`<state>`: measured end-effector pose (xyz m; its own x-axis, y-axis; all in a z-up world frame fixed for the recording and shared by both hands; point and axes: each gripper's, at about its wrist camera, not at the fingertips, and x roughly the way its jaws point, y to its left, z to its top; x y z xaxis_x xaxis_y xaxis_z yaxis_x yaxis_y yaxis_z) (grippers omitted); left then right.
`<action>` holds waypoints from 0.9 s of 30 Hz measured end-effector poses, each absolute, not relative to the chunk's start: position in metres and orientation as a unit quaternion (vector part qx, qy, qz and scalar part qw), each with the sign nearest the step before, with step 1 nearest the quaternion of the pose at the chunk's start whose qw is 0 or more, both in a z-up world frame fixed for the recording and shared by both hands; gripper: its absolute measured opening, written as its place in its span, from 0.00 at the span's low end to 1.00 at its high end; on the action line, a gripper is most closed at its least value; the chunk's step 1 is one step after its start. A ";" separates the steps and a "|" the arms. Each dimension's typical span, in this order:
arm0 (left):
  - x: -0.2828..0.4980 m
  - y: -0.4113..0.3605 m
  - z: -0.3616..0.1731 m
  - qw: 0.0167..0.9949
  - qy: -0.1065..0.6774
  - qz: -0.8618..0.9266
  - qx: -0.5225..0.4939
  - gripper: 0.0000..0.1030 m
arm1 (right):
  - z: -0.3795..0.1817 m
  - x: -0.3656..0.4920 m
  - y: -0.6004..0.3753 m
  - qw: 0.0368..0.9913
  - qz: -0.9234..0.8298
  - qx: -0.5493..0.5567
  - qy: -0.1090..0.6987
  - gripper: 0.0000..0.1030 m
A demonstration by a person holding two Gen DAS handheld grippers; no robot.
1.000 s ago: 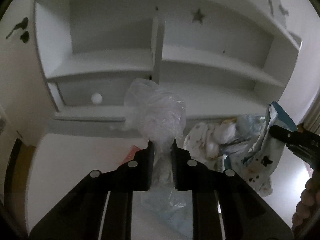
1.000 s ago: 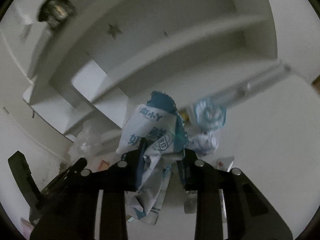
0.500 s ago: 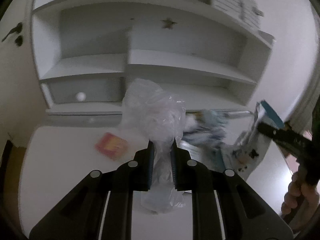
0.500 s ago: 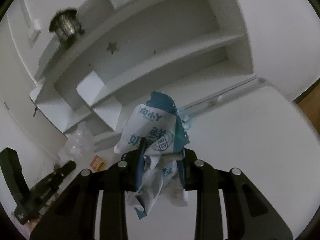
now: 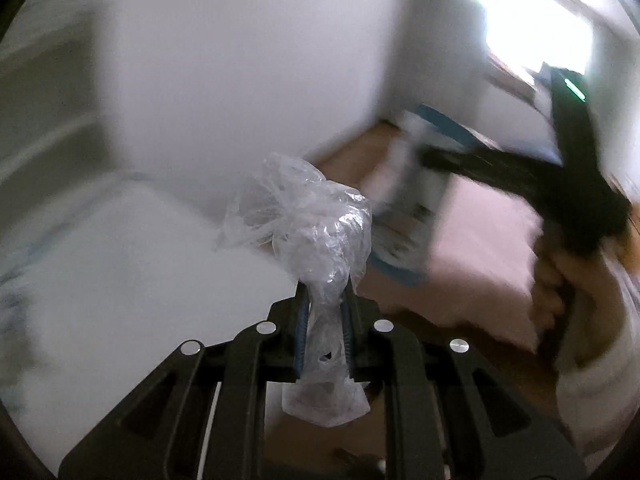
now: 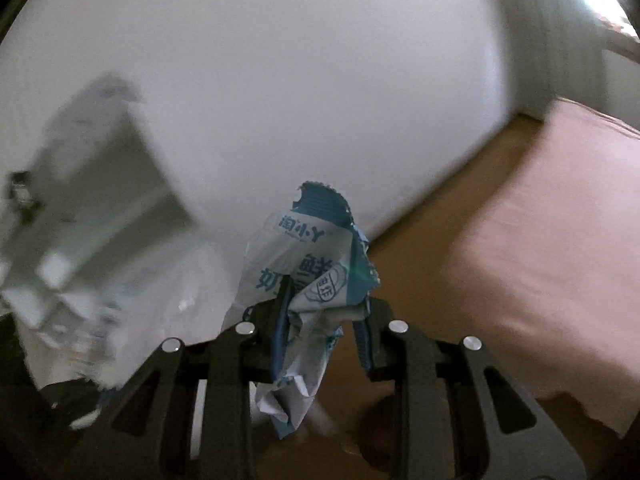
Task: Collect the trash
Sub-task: 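Carry both items over the bin and open both tools to release them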
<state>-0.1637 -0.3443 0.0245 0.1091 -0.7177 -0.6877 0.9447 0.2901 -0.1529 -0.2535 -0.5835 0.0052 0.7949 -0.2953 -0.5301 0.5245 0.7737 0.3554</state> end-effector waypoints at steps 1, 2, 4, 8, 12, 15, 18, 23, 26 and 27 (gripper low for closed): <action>-0.179 -0.360 0.012 0.707 0.352 -0.587 0.178 0.14 | -0.011 -0.264 -0.599 0.903 -0.243 0.255 0.245 0.27; -0.201 -0.383 -0.010 0.676 0.370 -0.606 0.198 0.14 | -0.040 -0.273 -0.621 0.886 -0.259 0.266 0.277 0.27; -0.229 -0.415 -0.056 0.631 0.404 -0.619 0.234 0.14 | -0.088 -0.276 -0.646 0.860 -0.267 0.290 0.324 0.27; -0.232 -0.463 -0.183 0.581 0.502 -0.572 0.287 0.14 | -0.211 -0.252 -0.678 0.795 -0.260 0.329 0.438 0.27; -0.193 -0.484 -0.284 0.561 0.585 -0.502 0.300 0.13 | -0.313 -0.209 -0.683 0.746 -0.235 0.343 0.520 0.27; -0.172 -0.491 -0.317 0.565 0.600 -0.473 0.313 0.12 | -0.339 -0.190 -0.682 0.736 -0.234 0.322 0.548 0.27; -0.164 -0.492 -0.329 0.563 0.617 -0.464 0.295 0.12 | -0.347 -0.183 -0.686 0.731 -0.233 0.332 0.548 0.27; -0.162 -0.491 -0.330 0.564 0.617 -0.467 0.288 0.14 | -0.353 -0.181 -0.688 0.729 -0.231 0.332 0.553 0.28; -0.169 -0.494 -0.330 0.579 0.605 -0.457 0.297 0.70 | -0.353 -0.183 -0.689 0.730 -0.230 0.334 0.549 0.55; -0.172 -0.495 -0.327 0.585 0.598 -0.461 0.297 0.86 | -0.352 -0.187 -0.687 0.736 -0.232 0.337 0.539 0.78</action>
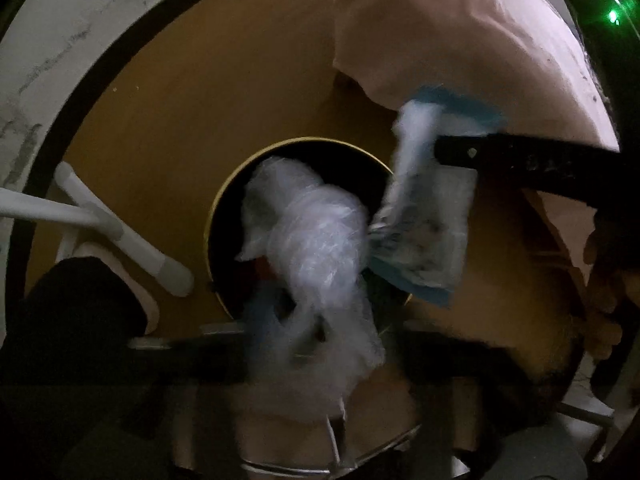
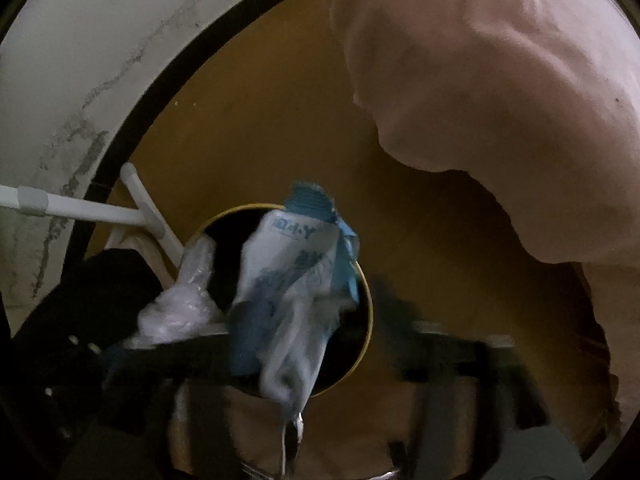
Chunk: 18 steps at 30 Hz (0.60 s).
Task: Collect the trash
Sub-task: 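Carry both items over the bin and open both tools to release them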
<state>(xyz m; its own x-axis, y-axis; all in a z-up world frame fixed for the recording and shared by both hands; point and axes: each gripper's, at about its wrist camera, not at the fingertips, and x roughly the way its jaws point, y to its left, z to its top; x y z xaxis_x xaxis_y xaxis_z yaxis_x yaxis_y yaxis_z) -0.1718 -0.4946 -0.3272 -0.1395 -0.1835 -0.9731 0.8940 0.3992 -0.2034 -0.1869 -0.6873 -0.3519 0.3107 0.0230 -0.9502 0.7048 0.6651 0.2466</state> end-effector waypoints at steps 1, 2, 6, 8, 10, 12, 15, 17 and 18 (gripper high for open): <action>-0.176 -0.493 -0.321 0.596 0.580 -0.470 0.296 0.92 | -0.348 -0.187 -0.689 0.739 -0.235 0.338 0.533 0.83; -0.179 -0.493 -0.317 0.599 0.570 -0.477 0.299 0.92 | -0.343 -0.189 -0.691 0.742 -0.235 0.343 0.526 0.83; -0.194 -0.483 -0.290 0.602 0.554 -0.501 0.281 0.92 | -0.306 -0.212 -0.700 0.751 -0.275 0.348 0.489 0.83; -0.206 -0.471 -0.245 0.624 0.512 -0.533 0.255 0.92 | -0.268 -0.230 -0.700 0.771 -0.340 0.297 0.449 0.84; -0.221 -0.451 -0.185 0.649 0.440 -0.575 0.233 0.92 | -0.214 -0.248 -0.692 0.799 -0.403 0.228 0.384 0.90; -0.228 -0.418 -0.113 0.677 0.363 -0.609 0.199 0.94 | -0.155 -0.263 -0.676 0.824 -0.438 0.199 0.301 0.94; -0.200 -0.357 -0.030 0.739 0.301 -0.589 0.127 0.94 | -0.083 -0.262 -0.636 0.871 -0.400 0.200 0.206 0.93; -0.161 -0.309 0.003 0.805 0.287 -0.512 0.090 0.94 | -0.055 -0.241 -0.604 0.901 -0.343 0.187 0.187 0.93; -0.142 -0.287 0.011 0.827 0.290 -0.475 0.076 0.94 | -0.042 -0.223 -0.582 0.916 -0.311 0.170 0.187 0.93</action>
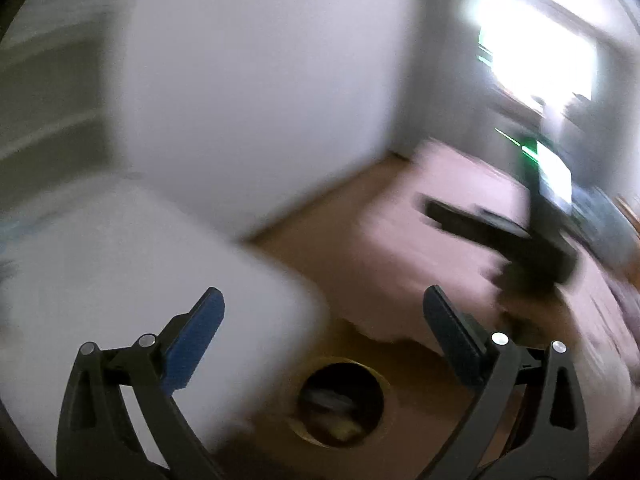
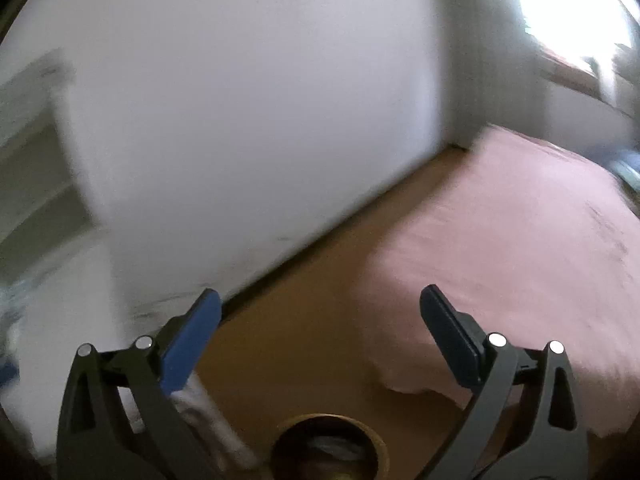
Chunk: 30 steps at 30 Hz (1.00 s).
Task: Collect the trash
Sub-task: 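Carry both items over the bin and open both tools to release them, then grasp the teal cigarette box with the left tool while the right tool grasps the white tube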
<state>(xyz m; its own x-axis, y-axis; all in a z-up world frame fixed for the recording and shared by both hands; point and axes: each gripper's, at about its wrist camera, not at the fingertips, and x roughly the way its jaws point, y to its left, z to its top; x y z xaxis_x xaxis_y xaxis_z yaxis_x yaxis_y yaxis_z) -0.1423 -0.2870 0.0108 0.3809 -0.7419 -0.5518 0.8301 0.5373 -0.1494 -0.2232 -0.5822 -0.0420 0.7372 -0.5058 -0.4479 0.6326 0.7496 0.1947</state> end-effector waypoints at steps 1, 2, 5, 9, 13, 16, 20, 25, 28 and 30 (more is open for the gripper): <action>-0.127 -0.267 0.015 0.844 0.295 -0.443 0.065 0.94 | -0.033 -0.206 -0.563 0.928 -0.283 0.153 0.189 0.93; -0.103 -0.235 0.019 0.865 0.305 -0.394 0.047 0.94 | -0.026 -0.187 -0.543 0.938 -0.253 0.137 0.194 0.93; -0.046 -0.136 0.017 0.911 0.330 -0.247 0.014 0.94 | -0.015 -0.122 -0.478 0.958 -0.143 0.104 0.224 0.93; 0.004 -0.026 0.000 0.931 0.359 -0.055 -0.025 0.94 | -0.017 -0.042 -0.382 0.957 -0.047 0.051 0.281 0.93; 0.046 0.038 -0.017 0.917 0.396 0.030 -0.039 0.94 | -0.015 0.006 -0.299 0.952 0.019 0.006 0.305 0.93; 0.079 0.034 -0.030 0.901 0.432 0.023 -0.021 0.94 | -0.020 0.039 -0.261 0.942 0.033 -0.030 0.332 0.93; 0.096 0.032 -0.044 0.897 0.441 0.026 -0.001 0.94 | -0.033 0.072 -0.237 0.928 0.036 -0.054 0.367 0.84; 0.111 0.021 -0.050 0.895 0.444 0.025 0.031 0.94 | -0.050 0.088 -0.228 0.916 0.035 -0.075 0.392 0.76; 0.105 0.021 -0.052 0.892 0.450 0.013 0.033 0.94 | -0.052 0.090 -0.228 0.918 0.032 -0.080 0.387 0.76; 0.106 0.031 -0.052 0.892 0.451 0.006 0.044 0.94 | -0.053 0.089 -0.234 0.918 0.035 -0.077 0.387 0.76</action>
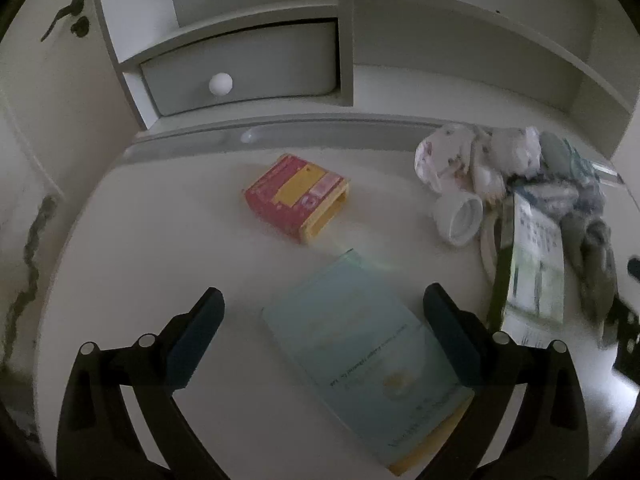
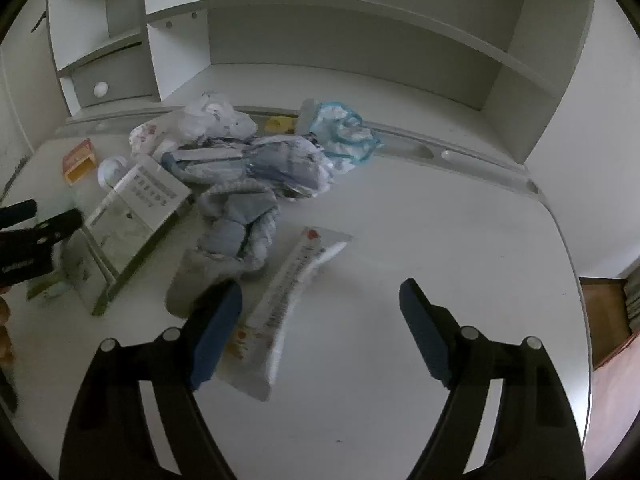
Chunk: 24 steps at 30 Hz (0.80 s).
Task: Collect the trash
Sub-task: 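Grasp the teal cigarette box with the left tool while the right tool grasps the white tube, then carry the box and tube over the bin and open both tools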
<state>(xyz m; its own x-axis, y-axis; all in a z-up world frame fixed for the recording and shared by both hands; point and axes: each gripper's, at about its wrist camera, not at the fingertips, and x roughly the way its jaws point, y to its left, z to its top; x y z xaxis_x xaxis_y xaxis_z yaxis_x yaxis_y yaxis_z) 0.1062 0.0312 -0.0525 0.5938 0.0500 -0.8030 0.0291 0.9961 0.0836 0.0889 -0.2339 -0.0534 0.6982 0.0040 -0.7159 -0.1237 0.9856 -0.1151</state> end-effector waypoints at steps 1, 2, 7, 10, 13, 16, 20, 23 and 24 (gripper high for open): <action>0.103 0.035 -0.053 0.892 0.450 0.005 0.049 0.94 | -0.054 0.088 -0.238 0.917 0.038 -0.072 0.390 0.76; 0.098 0.040 -0.053 0.891 0.451 0.005 0.052 0.94 | -0.054 0.088 -0.243 0.916 0.041 -0.064 0.394 0.75; 0.085 0.068 -0.055 0.878 0.477 -0.021 0.032 0.94 | -0.054 0.085 -0.254 0.915 0.067 -0.037 0.396 0.46; 0.073 0.068 -0.049 0.887 0.456 -0.042 0.048 0.63 | -0.053 0.080 -0.252 0.916 0.084 -0.031 0.391 0.20; 0.070 0.065 -0.048 0.885 0.462 -0.050 0.038 0.60 | -0.051 0.072 -0.255 0.917 0.098 -0.021 0.387 0.17; 0.061 0.054 -0.040 0.891 0.449 -0.062 0.040 0.60 | -0.035 0.056 -0.265 0.928 0.094 -0.010 0.360 0.16; 0.050 0.023 -0.016 0.901 0.422 -0.087 0.051 0.60 | -0.029 0.044 -0.279 0.931 0.093 0.002 0.353 0.16; 0.037 -0.017 0.005 0.908 0.396 -0.124 0.066 0.60 | -0.026 0.025 -0.304 0.936 0.084 0.030 0.342 0.16; 0.031 -0.034 0.011 0.909 0.385 -0.142 0.072 0.60 | -0.021 0.017 -0.314 0.939 0.080 0.039 0.334 0.16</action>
